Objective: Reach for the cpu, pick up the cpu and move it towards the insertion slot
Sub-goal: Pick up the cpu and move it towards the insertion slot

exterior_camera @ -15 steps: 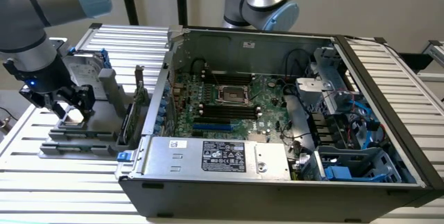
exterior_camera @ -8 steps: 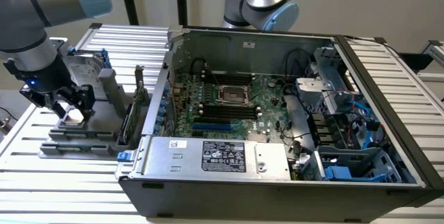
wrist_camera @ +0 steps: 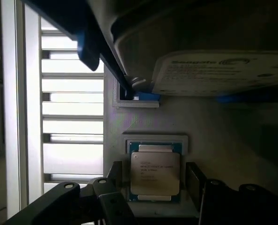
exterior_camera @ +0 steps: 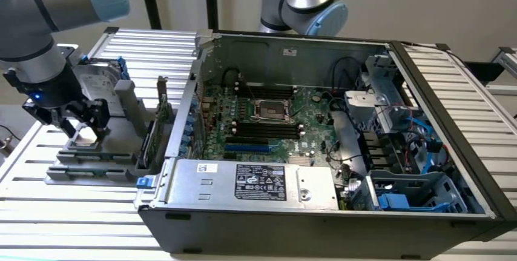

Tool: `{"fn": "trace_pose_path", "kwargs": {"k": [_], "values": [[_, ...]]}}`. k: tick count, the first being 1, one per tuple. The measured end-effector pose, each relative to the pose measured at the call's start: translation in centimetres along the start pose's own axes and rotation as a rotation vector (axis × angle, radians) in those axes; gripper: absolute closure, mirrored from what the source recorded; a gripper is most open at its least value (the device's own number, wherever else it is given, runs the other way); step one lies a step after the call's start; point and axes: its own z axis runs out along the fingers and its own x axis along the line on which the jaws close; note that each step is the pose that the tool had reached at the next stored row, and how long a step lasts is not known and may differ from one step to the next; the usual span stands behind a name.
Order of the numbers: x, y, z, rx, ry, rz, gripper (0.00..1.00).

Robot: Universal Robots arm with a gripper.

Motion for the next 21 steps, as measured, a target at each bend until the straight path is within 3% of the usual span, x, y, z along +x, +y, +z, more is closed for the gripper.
{"fn": "trace_pose_path", "kwargs": {"k": [21], "values": [[-0.19, 0.08, 0.26, 0.0, 0.0015, 0.0, 0.35]]}}
